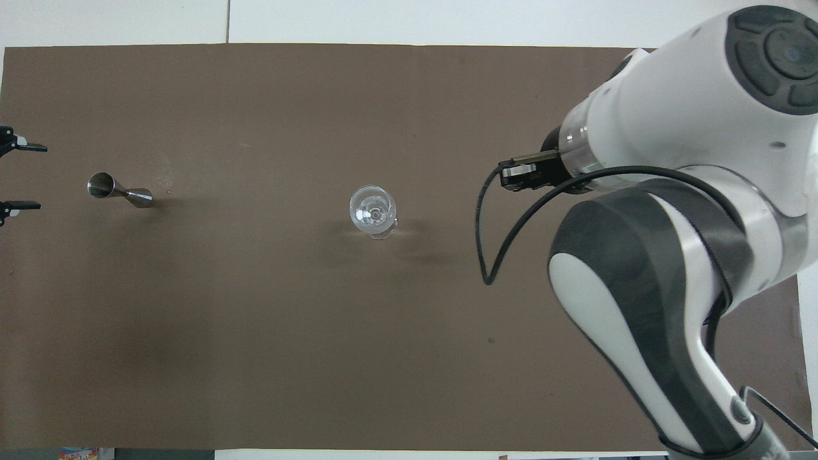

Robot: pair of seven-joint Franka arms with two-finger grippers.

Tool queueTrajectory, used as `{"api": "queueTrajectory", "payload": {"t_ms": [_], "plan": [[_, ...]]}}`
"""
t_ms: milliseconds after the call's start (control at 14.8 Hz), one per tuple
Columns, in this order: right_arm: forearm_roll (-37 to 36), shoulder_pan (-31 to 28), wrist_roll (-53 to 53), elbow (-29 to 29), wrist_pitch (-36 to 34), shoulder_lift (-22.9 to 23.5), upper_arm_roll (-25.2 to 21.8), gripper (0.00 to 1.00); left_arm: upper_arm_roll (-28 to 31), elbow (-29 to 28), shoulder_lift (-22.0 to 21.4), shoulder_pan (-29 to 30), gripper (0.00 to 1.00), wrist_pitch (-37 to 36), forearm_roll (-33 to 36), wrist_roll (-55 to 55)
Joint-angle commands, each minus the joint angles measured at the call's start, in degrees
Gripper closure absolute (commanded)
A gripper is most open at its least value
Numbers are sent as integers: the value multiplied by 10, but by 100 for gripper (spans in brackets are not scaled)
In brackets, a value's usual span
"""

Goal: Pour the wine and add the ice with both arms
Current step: 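Carry the green cup over the glass while the left gripper withdraws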

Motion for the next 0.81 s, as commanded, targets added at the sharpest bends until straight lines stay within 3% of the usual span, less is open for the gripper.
{"api": "queueTrajectory", "payload": {"t_ms": [0, 135, 405, 743], "plan": [[-16, 59, 107, 53, 0, 44, 0, 100, 7, 43, 5, -58, 0, -11, 64, 1], [-28, 97, 165, 61, 30, 68, -1, 100, 4, 46, -26, -111, 0, -12, 147, 18], [-90, 170, 242, 180, 11, 169, -2, 100, 4, 43, -71, -176, 0, -19, 215, 128], [-135, 198, 258, 187, 24, 207, 0, 100, 6, 61, -91, -220, 0, -49, 276, 225]]}}
